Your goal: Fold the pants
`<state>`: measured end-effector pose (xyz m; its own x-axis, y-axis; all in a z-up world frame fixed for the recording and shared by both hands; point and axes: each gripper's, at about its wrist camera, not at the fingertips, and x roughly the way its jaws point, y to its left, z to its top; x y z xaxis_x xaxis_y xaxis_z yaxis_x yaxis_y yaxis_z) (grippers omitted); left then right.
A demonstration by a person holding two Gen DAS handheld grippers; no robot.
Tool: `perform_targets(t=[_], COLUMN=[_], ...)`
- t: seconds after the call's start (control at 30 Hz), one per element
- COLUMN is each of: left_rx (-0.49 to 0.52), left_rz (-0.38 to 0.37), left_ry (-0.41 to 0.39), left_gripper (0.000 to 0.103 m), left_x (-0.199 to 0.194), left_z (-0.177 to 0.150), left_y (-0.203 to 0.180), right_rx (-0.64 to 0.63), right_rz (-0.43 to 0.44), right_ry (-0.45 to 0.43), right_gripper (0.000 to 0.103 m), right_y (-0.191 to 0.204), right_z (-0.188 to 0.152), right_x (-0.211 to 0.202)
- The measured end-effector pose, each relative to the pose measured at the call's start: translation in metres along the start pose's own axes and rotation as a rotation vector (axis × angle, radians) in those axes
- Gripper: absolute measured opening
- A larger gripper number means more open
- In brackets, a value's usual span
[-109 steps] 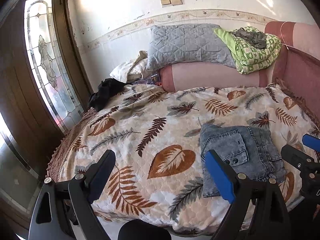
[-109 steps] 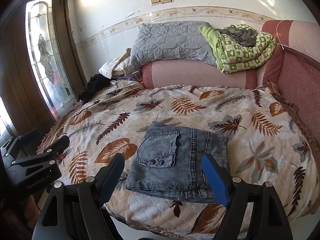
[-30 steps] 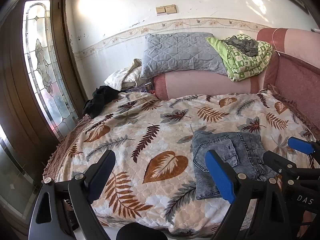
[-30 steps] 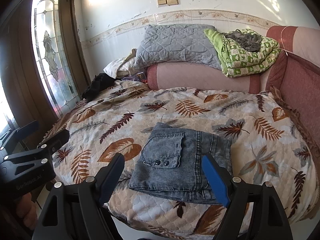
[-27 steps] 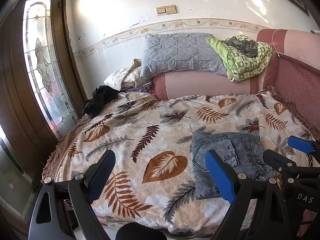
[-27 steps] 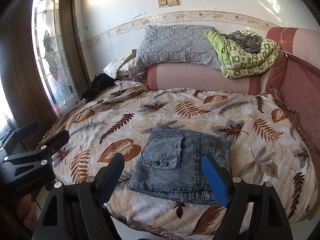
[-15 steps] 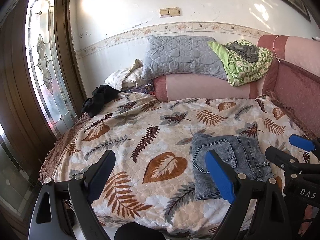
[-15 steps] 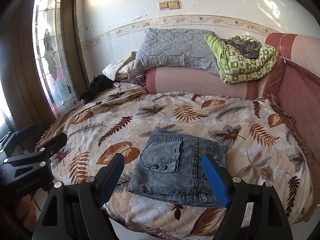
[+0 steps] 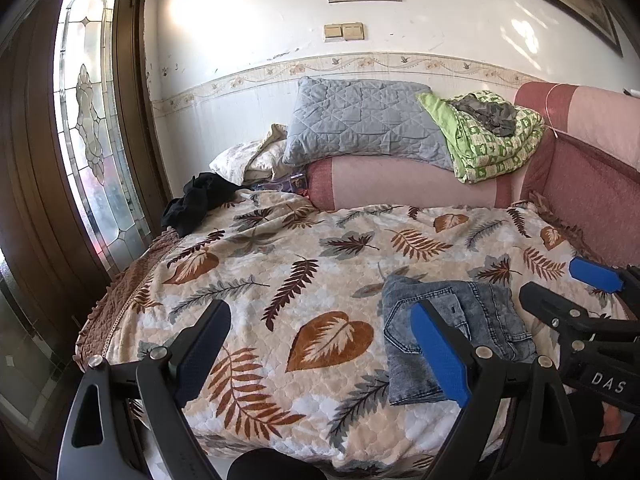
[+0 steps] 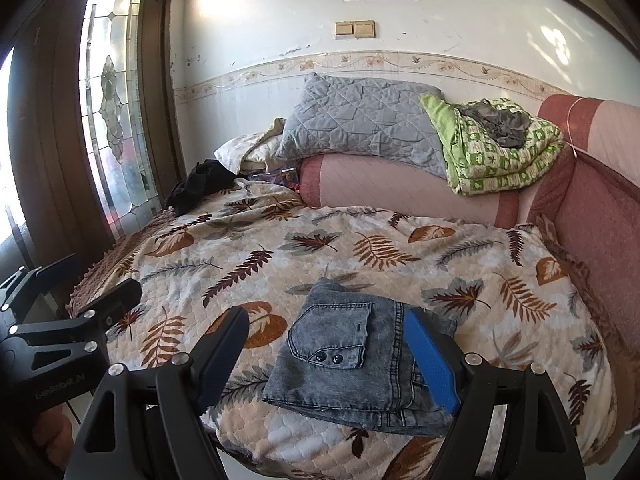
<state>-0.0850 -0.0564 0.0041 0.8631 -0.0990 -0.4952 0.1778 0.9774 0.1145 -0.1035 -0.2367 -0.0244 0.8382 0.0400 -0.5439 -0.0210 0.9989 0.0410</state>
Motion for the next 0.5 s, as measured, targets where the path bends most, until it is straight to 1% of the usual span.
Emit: perform_targets(t=[0.2, 0.5], left_rx=[0.004, -0.001], left_rz=[0.019, -0.01], left_ry=[-0.011, 0.003], left_gripper=[0.092, 0.092], left_x=[0.003, 0.015], left_z=[0.008, 0.021], left_y=[0.0, -0.007], right_rx=[-0.007, 0.008], right_rz=[0.012, 0.032], right_ry=[0.009, 0.014], right_gripper=[0.083, 0.083], right_y=[0.0, -0.01], right_z=[0.004, 0.01], right_x=[0.01, 0.028])
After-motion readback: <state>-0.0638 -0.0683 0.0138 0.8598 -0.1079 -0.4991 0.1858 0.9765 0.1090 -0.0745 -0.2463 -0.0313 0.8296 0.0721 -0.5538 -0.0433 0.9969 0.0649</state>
